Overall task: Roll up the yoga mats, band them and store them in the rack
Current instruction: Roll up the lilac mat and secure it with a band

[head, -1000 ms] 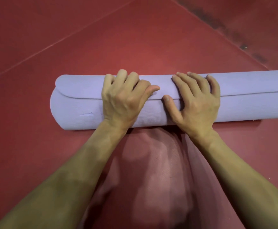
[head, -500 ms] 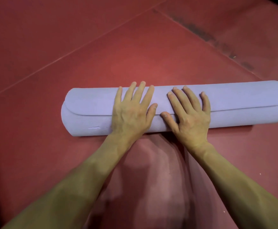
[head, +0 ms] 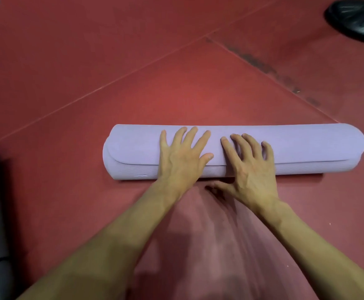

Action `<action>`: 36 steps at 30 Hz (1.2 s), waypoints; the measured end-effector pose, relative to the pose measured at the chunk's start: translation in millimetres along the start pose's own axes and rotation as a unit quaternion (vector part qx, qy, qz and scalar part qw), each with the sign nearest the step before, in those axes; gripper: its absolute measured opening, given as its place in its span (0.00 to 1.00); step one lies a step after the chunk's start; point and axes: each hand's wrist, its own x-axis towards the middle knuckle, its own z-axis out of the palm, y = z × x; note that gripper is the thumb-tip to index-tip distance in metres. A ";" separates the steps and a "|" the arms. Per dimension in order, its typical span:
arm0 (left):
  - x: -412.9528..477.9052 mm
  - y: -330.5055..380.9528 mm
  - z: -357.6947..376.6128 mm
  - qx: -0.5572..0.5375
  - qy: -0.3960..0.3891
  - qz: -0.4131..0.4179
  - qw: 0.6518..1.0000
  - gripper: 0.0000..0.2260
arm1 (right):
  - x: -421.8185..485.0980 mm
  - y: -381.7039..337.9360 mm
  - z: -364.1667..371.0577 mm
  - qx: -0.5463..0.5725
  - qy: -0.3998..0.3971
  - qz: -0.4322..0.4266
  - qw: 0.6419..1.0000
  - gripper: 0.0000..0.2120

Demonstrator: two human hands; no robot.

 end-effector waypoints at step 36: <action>-45.7 -20.7 -42.3 0.062 -0.091 0.133 0.985 0.60 | -10.2 -11.4 -40.7 0.001 -0.095 -0.046 0.994 0.56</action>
